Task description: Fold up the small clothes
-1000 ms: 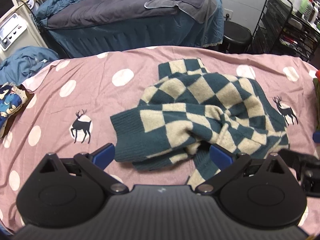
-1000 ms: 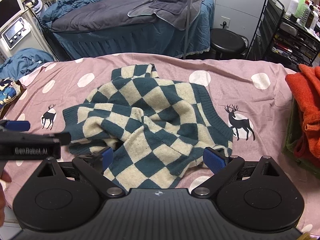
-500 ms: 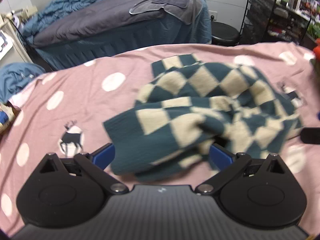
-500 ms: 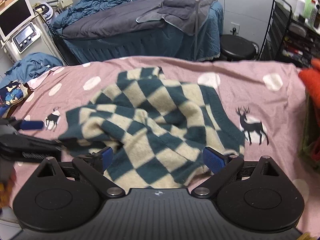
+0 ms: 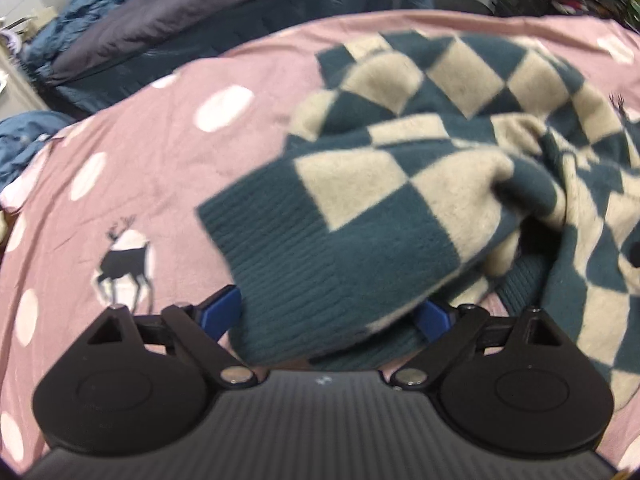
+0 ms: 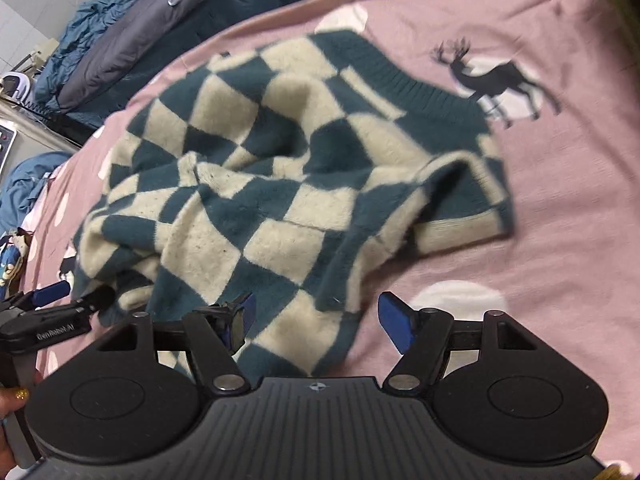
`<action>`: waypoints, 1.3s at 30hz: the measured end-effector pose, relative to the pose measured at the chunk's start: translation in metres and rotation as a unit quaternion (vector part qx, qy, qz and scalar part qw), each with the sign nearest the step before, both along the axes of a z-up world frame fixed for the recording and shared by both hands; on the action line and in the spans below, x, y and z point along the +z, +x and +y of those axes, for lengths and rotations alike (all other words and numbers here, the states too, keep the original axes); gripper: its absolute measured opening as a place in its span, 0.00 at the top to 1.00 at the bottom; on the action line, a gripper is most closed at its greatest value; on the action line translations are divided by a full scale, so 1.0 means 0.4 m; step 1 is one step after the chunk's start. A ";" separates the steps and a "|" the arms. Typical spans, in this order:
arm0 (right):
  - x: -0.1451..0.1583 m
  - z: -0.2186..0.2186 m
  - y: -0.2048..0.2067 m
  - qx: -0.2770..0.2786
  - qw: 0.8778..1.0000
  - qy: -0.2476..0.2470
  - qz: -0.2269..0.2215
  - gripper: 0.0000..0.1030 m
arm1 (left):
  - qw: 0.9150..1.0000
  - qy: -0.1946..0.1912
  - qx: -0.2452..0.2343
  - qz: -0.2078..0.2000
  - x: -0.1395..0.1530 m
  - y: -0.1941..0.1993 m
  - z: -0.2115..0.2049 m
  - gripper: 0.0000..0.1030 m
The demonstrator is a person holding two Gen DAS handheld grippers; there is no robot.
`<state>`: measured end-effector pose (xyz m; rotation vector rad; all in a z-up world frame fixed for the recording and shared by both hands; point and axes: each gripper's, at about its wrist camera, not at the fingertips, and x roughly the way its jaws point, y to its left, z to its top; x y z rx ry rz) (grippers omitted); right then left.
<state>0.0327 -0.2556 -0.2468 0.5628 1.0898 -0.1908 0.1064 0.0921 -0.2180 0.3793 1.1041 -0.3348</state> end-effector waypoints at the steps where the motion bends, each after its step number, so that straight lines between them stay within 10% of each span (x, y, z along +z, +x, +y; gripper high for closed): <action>1: -0.016 0.006 0.014 -0.001 1.000 -0.004 0.006 0.08 | 1.000 -0.005 -0.008 0.002 -0.007 0.002 -0.005 0.32; 3: -0.031 0.021 0.034 0.001 1.000 -0.007 0.007 0.90 | 0.999 -0.039 -0.020 0.016 -0.002 0.006 -0.005 0.76; 13: 0.262 -0.058 -0.153 -0.001 0.995 -0.004 -0.102 0.93 | 0.982 -0.154 -0.102 0.042 0.195 -0.194 0.028 0.90; 18: 0.338 -0.103 -0.293 -0.018 0.997 -0.026 -0.075 0.93 | 0.970 -0.154 -0.146 0.121 0.179 -0.363 0.028 0.94; 24: 0.257 -0.101 -0.410 -0.020 0.998 -0.047 0.033 0.94 | 0.964 -0.104 -0.166 0.178 0.117 -0.471 0.047 0.95; 26: 0.232 -0.112 -0.427 -0.042 0.998 -0.034 0.045 0.93 | 0.969 -0.100 -0.162 0.159 0.126 -0.461 0.051 0.90; 28: 0.223 -0.095 -0.421 -0.029 0.997 -0.053 0.044 0.93 | 0.973 -0.096 -0.165 0.128 0.140 -0.425 0.031 0.51; 31: 0.211 -0.069 -0.419 0.010 0.995 -0.060 0.075 0.94 | 0.976 -0.102 -0.182 0.056 0.182 -0.375 -0.022 0.24; 39: 0.146 0.000 -0.505 0.118 0.982 0.030 0.145 0.91 | 0.966 -0.090 -0.239 0.031 0.175 -0.299 -0.151 0.09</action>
